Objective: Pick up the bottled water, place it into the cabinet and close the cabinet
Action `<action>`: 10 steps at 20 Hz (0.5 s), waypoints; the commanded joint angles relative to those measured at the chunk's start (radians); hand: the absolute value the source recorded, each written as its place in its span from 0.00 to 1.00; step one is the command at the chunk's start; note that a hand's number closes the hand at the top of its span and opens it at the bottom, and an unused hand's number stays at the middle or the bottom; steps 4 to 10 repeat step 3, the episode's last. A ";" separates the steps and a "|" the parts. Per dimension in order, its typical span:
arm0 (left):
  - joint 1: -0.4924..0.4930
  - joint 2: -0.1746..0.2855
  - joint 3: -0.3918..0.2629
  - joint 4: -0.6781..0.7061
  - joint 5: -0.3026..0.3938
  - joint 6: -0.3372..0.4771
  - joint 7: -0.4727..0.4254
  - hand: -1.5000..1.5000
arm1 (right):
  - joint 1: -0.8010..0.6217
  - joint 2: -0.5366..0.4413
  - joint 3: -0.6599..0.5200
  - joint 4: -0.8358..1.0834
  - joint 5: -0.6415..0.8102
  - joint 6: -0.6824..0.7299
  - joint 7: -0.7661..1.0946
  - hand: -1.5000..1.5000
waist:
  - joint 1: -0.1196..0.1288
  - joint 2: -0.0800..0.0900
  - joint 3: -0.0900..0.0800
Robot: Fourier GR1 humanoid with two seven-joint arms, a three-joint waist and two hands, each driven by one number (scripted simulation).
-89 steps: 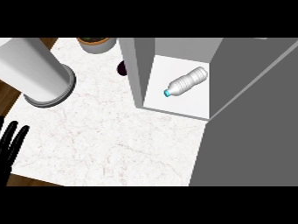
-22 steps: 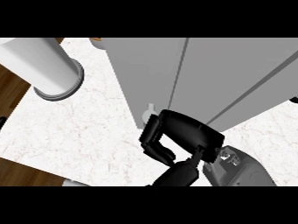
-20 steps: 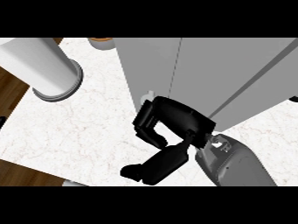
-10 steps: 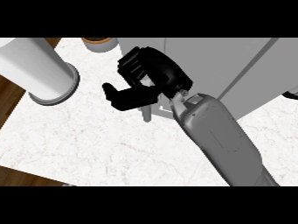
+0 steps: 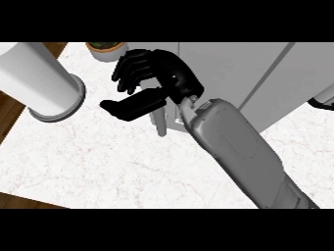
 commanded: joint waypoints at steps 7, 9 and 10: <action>0.014 0.007 0.015 -0.008 0.014 0.000 0.008 0.00 | -0.144 -0.001 -0.138 0.171 -0.023 -0.134 -0.073 0.00 | -0.010 0.024 0.001; 0.014 0.007 0.015 -0.008 0.014 0.000 0.008 0.00 | -0.144 -0.001 -0.138 0.171 -0.023 -0.134 -0.073 0.00 | -0.010 0.024 0.001; 0.014 0.007 0.015 -0.008 0.014 0.000 0.008 0.00 | -0.144 -0.001 -0.138 0.171 -0.023 -0.134 -0.073 0.00 | -0.010 0.024 0.001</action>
